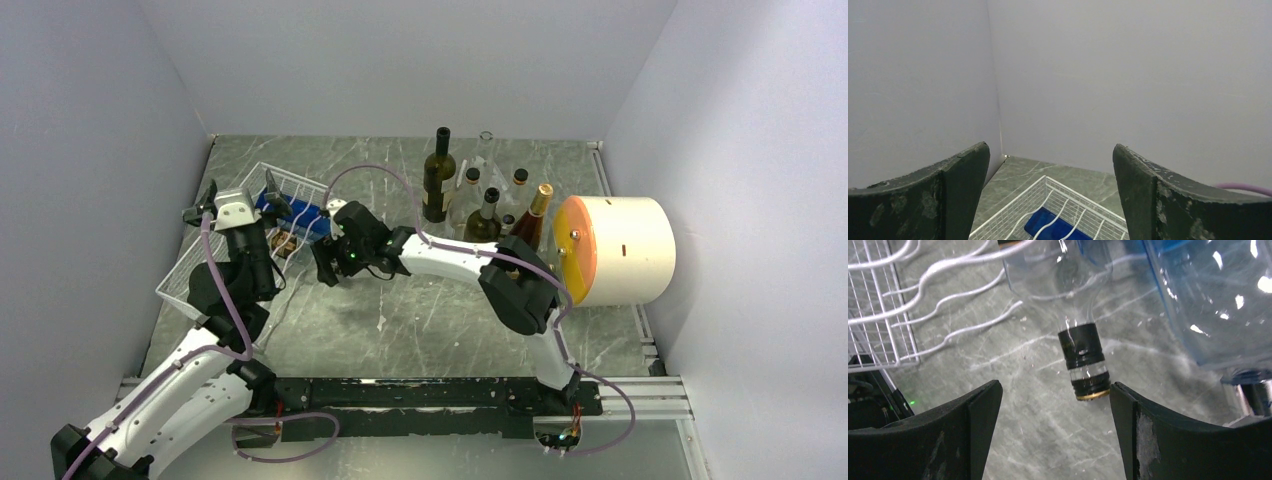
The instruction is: Take the wine bottle off the wine rack
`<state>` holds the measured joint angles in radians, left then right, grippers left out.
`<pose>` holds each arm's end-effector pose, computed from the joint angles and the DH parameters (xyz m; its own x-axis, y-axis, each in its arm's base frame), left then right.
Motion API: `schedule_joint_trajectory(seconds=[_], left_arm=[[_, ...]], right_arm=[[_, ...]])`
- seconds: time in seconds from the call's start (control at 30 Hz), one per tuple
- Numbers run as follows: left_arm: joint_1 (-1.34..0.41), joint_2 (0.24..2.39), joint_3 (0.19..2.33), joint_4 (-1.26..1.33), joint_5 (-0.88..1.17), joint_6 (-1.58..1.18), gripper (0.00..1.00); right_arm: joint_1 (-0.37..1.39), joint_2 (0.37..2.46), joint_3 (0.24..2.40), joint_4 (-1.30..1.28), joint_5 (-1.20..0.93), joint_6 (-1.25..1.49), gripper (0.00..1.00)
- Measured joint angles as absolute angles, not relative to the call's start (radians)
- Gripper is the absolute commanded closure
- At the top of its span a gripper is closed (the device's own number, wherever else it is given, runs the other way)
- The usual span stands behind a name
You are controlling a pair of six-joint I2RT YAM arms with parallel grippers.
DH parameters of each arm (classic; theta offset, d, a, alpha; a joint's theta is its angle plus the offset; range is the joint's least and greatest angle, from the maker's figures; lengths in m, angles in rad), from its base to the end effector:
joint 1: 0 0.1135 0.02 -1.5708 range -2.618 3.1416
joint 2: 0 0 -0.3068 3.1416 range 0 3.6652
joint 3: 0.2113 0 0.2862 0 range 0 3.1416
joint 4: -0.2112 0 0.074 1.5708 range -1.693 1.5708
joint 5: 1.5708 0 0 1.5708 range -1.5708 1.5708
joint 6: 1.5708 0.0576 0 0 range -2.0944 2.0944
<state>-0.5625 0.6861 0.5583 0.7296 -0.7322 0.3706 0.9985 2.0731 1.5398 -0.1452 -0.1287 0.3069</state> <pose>0.1594 -0.0550 0.3979 0.4213 0.0528 -0.9054 -0.2383 0.9697 -0.0543 0.2869 0.4590 0.2095 -0.5922 -0.3660 -0.7179 -0.7437 0.5913 0.3120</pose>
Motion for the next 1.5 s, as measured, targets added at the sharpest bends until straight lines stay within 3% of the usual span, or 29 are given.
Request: schedule_joint_trajectory(seconds=[0.23,0.4,0.67,0.83,0.93,1.2,1.5], left_arm=[[-0.560,0.688,0.563,0.711,-0.719,0.352,0.04],[-0.559,0.693,0.564,0.704,-0.709,0.346,0.04],[-0.559,0.701,0.564,0.691,-0.691,0.339,0.05],[-0.559,0.705,0.564,0.690,-0.675,0.339,0.04],[-0.558,0.709,0.564,0.687,-0.641,0.336,0.05],[-0.557,0.694,0.566,0.633,-0.255,0.313,0.11],[-0.558,0.759,0.588,0.561,0.130,0.306,0.03]], right_arm=[[0.998,2.088,1.593,-0.149,-0.081,0.267,0.18],[0.998,2.133,1.614,-0.139,-0.091,0.237,0.27],[0.998,2.228,1.640,-0.126,-0.126,0.181,0.62],[0.995,2.236,1.640,-0.126,-0.171,0.148,0.90],[0.998,2.224,1.617,-0.111,-0.169,0.143,1.00],[0.997,1.934,1.322,-0.171,-0.193,0.128,1.00],[0.937,1.499,0.981,-0.314,-0.230,0.191,1.00]])
